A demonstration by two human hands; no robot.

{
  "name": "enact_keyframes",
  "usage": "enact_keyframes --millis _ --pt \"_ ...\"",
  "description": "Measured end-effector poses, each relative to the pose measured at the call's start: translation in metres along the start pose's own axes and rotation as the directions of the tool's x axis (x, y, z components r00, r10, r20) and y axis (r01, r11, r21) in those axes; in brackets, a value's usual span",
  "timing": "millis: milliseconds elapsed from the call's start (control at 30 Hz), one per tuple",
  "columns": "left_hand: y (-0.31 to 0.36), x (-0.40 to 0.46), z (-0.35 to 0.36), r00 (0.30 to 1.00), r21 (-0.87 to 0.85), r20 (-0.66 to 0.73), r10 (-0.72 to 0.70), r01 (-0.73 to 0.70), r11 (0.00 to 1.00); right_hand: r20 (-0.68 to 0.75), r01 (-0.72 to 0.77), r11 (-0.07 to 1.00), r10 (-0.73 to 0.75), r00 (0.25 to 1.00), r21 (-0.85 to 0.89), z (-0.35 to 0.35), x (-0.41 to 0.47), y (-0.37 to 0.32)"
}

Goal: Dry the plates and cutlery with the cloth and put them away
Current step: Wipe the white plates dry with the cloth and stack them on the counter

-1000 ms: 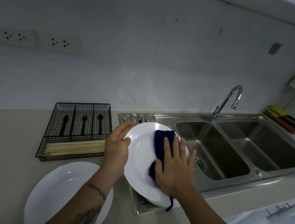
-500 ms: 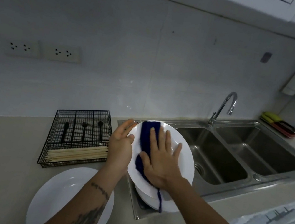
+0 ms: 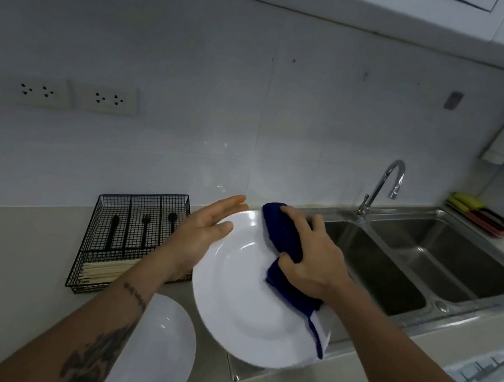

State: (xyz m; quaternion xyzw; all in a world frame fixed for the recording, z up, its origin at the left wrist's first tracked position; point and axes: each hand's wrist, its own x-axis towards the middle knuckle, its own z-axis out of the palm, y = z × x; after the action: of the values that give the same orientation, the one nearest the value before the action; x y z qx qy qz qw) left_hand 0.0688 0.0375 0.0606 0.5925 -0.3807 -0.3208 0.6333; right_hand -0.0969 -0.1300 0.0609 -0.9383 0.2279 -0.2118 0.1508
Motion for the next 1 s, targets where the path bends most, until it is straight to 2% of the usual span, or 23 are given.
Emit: enact_keyframes --millis 67,133,233,300,400,467,533,633,767,833,900,1000 --pt "-0.001 0.005 0.006 0.998 0.041 0.059 -0.004 0.002 0.999 0.023 0.092 0.995 -0.092 0.996 -0.029 -0.006 0.000 -0.004" --pt "-0.008 0.005 0.015 0.999 0.030 0.028 -0.017 0.016 0.999 0.019 0.104 0.993 -0.103 0.994 -0.061 -0.006 -0.004 -0.002" --pt "-0.020 0.003 0.030 0.995 -0.072 -0.098 -0.021 0.014 0.997 -0.065 0.037 0.983 -0.050 0.997 -0.182 0.004 -0.013 0.010" --pt "-0.023 0.001 0.034 0.971 -0.188 -0.232 -0.053 0.008 0.982 -0.108 -0.061 0.956 0.032 0.994 -0.288 0.010 -0.020 0.024" --pt "-0.024 0.001 0.032 0.918 -0.265 -0.390 -0.065 -0.045 0.963 -0.057 -0.192 0.929 0.184 0.981 -0.317 0.015 -0.037 0.034" --pt "-0.023 0.003 0.036 0.897 -0.292 -0.435 -0.076 -0.061 0.954 0.004 -0.158 0.934 0.168 0.986 -0.319 0.021 -0.050 0.028" --pt "-0.021 0.007 0.044 0.888 -0.300 -0.451 -0.086 -0.060 0.952 0.093 -0.098 0.964 0.124 0.988 -0.247 0.025 -0.063 0.009" --pt "-0.020 0.011 0.059 0.894 -0.295 -0.437 -0.097 -0.040 0.955 0.220 -0.087 0.996 0.086 0.972 -0.006 0.034 -0.074 -0.024" --pt "-0.022 0.014 0.073 0.918 -0.367 -0.355 -0.175 0.036 0.930 0.198 -0.036 0.992 0.011 0.980 0.124 0.044 -0.054 -0.039" --pt "-0.019 0.013 0.077 0.921 -0.352 -0.354 -0.164 0.031 0.936 0.148 -0.029 0.999 0.022 0.989 0.044 0.047 -0.035 -0.029" --pt "-0.015 0.011 0.076 0.909 -0.304 -0.399 -0.123 -0.004 0.953 0.071 -0.049 0.992 0.058 0.996 -0.116 0.047 -0.019 -0.014" --pt "-0.011 0.009 0.066 0.873 -0.295 -0.480 -0.088 -0.066 0.953 -0.028 -0.208 0.939 0.208 0.978 -0.274 0.039 -0.008 0.011"
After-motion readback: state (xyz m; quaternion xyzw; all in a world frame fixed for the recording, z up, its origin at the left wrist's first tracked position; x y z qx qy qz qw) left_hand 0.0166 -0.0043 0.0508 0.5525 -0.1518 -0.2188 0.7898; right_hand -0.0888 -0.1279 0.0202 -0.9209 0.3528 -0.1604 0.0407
